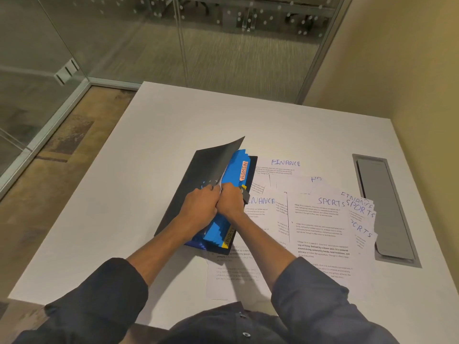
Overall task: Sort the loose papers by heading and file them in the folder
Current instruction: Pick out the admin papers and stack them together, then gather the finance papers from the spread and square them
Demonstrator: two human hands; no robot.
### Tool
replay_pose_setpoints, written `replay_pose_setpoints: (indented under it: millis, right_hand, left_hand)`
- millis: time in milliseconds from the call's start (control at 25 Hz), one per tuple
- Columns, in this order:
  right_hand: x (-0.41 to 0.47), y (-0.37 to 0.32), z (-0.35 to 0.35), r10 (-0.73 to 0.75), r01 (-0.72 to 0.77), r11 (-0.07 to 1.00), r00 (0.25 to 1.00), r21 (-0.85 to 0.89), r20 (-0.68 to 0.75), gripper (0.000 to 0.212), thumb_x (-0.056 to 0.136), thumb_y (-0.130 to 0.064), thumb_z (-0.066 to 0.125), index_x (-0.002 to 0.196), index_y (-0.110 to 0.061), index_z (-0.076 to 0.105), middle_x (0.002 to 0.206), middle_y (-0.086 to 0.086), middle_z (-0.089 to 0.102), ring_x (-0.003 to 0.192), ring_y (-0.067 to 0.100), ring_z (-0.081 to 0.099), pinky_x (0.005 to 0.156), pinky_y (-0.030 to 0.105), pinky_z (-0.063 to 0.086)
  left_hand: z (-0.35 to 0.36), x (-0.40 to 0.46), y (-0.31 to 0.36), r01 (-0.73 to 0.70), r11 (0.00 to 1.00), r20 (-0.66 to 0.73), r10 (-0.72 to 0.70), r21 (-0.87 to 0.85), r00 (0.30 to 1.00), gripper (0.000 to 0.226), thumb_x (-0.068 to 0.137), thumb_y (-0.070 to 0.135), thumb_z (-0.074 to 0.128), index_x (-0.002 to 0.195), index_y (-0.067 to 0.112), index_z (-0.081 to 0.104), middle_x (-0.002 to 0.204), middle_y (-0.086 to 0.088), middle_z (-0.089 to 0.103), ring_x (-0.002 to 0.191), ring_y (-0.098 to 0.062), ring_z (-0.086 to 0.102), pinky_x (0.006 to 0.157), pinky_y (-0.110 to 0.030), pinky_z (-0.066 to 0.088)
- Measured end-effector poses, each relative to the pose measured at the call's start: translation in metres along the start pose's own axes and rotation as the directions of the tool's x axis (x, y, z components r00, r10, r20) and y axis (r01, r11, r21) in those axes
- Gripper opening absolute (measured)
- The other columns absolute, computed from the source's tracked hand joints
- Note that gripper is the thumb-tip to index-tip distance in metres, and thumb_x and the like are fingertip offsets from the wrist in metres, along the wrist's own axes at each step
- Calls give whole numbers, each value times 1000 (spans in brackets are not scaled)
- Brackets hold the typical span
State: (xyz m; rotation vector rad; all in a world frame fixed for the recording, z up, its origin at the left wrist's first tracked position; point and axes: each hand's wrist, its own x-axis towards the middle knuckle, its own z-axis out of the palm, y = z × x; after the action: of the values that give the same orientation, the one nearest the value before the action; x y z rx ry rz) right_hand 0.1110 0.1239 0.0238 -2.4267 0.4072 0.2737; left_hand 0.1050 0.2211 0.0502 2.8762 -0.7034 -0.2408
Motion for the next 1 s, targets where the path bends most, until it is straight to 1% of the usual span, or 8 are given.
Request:
replay_pose_setpoints:
  millis: [240,400,480,600,720,800,880,1000]
  right_hand:
    - [6,0,-1,15,-25,993,996,113,87,26,99,-18,50,119,-3,53,118,17,61,112,31,57,78,31,40]
    - [-15,29,-10,-56,29,972,992,233,111,58,94,-29,58,146,-12,37,129,11,59,116,30,58,95,38,45]
    - [-37,58,-15,-89,66,983,987,171,133,61,94,-31,59,149,-18,35,129,6,60,112,25,61,93,37,48]
    - [-71,106,-23,-84,84,996,985,3,153,61,96,-32,55,151,-18,31,142,2,52,123,22,55,98,35,43]
    - [-87,149,-23,-50,97,961,982,-258,181,58,97,-37,50,147,-14,33,140,5,49,123,27,53,97,38,43]
    - [-91,169,-17,-16,80,930,984,-358,178,49,94,-44,50,132,-13,43,130,4,50,118,27,52,89,38,43]
    - [-94,184,-8,2,79,910,981,-407,195,53,92,-49,49,130,-13,43,139,7,43,126,27,45,94,41,42]
    - [-96,194,1,-25,94,904,985,-417,168,60,92,-49,49,138,-12,39,154,8,29,137,27,33,105,44,36]
  left_hand:
    - [8,11,-9,68,997,20,-67,-24,998,26,95,20,50,121,15,52,113,-7,63,95,-25,65,79,-35,53]
    - [21,27,-16,111,992,52,-114,67,992,32,95,22,50,126,15,50,117,-10,60,100,-31,63,80,-40,52]
    - [30,36,-18,159,973,118,-180,170,977,37,95,21,49,131,13,46,124,-15,55,104,-34,62,82,-41,51]
    - [47,47,-28,215,936,222,-281,280,934,51,96,24,48,144,12,33,148,-25,33,118,-39,55,89,-43,49]
    - [57,46,-31,276,929,303,-345,248,889,59,97,28,44,150,15,21,157,-24,11,139,-45,27,104,-49,38]
    - [63,40,-20,283,927,302,-351,247,886,64,96,32,44,152,18,16,160,-17,1,146,-42,8,111,-53,28]
    - [73,30,0,246,940,266,-306,238,914,68,95,36,45,152,18,14,161,-13,1,147,-36,4,110,-55,26]
    - [98,5,32,121,975,318,-176,185,931,66,93,40,43,149,17,18,158,-12,14,145,-33,17,107,-53,34]
